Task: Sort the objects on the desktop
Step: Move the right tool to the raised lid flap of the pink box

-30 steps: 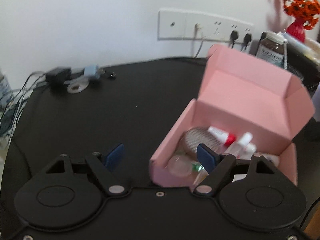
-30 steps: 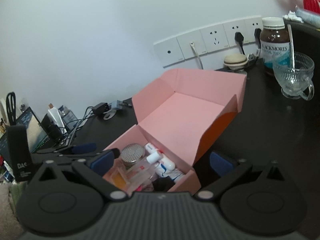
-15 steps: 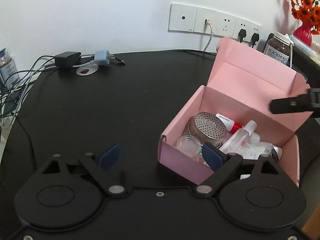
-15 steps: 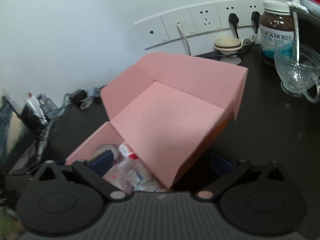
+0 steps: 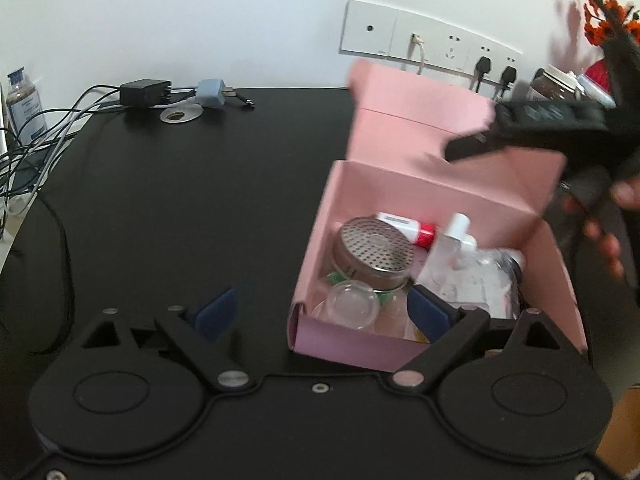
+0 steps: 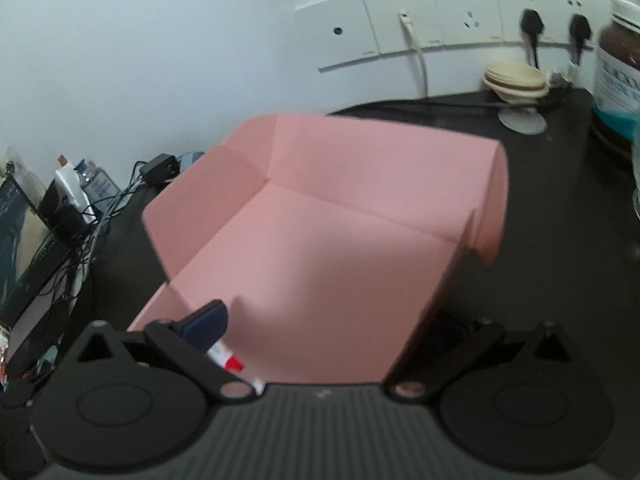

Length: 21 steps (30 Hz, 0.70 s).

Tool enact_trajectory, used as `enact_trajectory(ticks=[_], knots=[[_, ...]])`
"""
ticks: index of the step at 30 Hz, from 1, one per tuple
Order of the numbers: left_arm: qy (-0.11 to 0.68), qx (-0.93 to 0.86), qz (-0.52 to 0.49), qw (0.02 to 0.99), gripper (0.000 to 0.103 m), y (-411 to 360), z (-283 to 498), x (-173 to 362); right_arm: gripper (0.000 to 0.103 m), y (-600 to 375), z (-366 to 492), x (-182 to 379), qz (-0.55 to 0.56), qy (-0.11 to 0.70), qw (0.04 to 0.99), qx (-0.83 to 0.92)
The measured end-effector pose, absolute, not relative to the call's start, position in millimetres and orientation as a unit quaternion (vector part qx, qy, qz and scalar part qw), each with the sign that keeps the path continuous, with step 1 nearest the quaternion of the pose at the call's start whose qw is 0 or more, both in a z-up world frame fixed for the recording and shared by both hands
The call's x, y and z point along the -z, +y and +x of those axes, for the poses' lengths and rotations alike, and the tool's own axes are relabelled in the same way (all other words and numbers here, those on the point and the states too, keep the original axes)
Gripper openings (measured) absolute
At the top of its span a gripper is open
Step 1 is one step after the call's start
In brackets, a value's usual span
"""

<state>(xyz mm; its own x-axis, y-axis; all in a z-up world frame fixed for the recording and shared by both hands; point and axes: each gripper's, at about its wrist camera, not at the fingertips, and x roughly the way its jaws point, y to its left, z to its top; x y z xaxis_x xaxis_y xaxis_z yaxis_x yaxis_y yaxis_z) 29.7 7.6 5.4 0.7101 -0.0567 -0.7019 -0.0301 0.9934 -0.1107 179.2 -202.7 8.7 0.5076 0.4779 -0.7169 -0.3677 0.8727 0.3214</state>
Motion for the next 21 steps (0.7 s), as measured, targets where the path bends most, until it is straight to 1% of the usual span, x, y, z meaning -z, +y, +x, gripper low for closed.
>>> enact_trajectory(ticks=[9, 10, 12, 13, 18, 21], knots=[[0.387, 0.048, -0.067, 0.918, 0.094, -21, 29, -5, 0.102, -178, 212, -18, 0.041, 0.415, 0.868, -0.269], [0.389, 0.052, -0.068, 0.917, 0.095, -24, 31, -4, 0.102, -176, 214, -20, 0.041, 0.411, 0.869, -0.271], [0.39, 0.052, -0.063, 0.917, 0.1, -31, 33, -3, 0.102, -176, 218, -25, 0.047, 0.406, 0.87, -0.274], [0.391, 0.05, -0.061, 0.917, 0.102, -33, 34, -2, 0.102, -179, 219, -28, 0.052, 0.404, 0.87, -0.277], [0.399, 0.039, -0.066, 0.914, 0.102, -37, 40, 5, 0.102, -214, 213, -42, 0.079, 0.392, 0.869, -0.29], [0.402, 0.036, -0.076, 0.912, 0.103, -36, 42, 7, 0.102, -241, 202, -45, 0.09, 0.4, 0.864, -0.292]])
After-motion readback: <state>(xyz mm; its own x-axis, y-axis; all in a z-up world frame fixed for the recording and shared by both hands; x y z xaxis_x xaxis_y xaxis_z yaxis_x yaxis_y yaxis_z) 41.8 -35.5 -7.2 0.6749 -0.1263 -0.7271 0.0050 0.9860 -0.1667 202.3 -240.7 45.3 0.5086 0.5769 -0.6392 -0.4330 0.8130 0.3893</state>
